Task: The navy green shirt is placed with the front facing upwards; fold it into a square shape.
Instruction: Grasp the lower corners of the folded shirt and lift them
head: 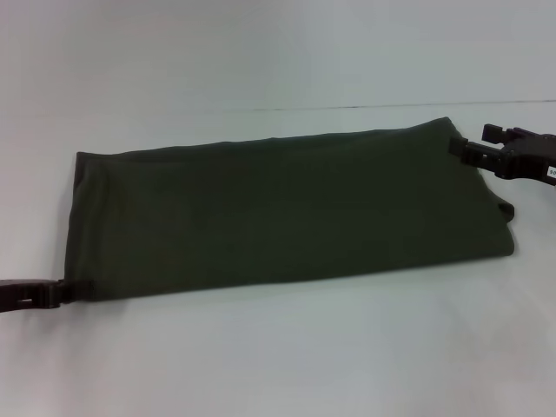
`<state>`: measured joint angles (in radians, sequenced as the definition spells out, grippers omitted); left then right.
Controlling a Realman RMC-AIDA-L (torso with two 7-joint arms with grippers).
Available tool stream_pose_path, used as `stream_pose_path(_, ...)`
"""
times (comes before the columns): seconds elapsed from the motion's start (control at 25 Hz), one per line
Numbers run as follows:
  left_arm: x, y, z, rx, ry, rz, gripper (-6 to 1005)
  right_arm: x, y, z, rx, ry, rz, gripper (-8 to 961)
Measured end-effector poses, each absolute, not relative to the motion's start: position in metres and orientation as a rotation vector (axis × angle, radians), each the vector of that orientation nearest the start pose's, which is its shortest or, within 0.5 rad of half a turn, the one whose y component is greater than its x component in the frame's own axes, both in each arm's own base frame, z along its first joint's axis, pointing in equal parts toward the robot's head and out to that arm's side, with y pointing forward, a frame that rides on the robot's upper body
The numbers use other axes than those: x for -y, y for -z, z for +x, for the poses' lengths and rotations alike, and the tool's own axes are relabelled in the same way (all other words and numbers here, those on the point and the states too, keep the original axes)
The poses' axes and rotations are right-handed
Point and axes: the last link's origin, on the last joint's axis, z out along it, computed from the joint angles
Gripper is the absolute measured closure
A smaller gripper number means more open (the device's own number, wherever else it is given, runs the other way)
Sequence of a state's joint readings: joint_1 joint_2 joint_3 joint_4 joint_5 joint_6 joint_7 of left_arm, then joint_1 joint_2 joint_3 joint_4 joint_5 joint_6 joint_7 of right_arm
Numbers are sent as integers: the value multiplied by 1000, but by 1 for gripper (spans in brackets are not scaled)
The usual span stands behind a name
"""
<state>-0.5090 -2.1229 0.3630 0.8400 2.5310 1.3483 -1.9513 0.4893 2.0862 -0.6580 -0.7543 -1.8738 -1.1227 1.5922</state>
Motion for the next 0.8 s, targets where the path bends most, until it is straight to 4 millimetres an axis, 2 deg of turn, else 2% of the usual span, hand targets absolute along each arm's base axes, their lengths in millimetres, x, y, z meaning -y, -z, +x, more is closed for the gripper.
stream_pose_path(0.12, -324, -34, -350, 1433, 262, -2188, 616, -380, -46, 299, -906, -629, -2158, 185)
stream_pose_path(0.32, -325, -35, -349, 1421, 259, -2197, 875, -379, -46, 300, -910, -632, -2160, 185)
stream_pose_path(0.4, -327, -35, -347, 1415, 260, -2207, 918, -377, -47, 301, -913, -629, -2160, 185)
stream_pose_path(0.6, -329, -37, -340, 1423, 314, -2220, 931, -370, -60, 315, -971, -612, -2144, 185)
stream_pose_path(0.8, -333, -38, -329, 1428, 395, -2237, 944, -361, -67, 331, -1047, -514, -2165, 186)
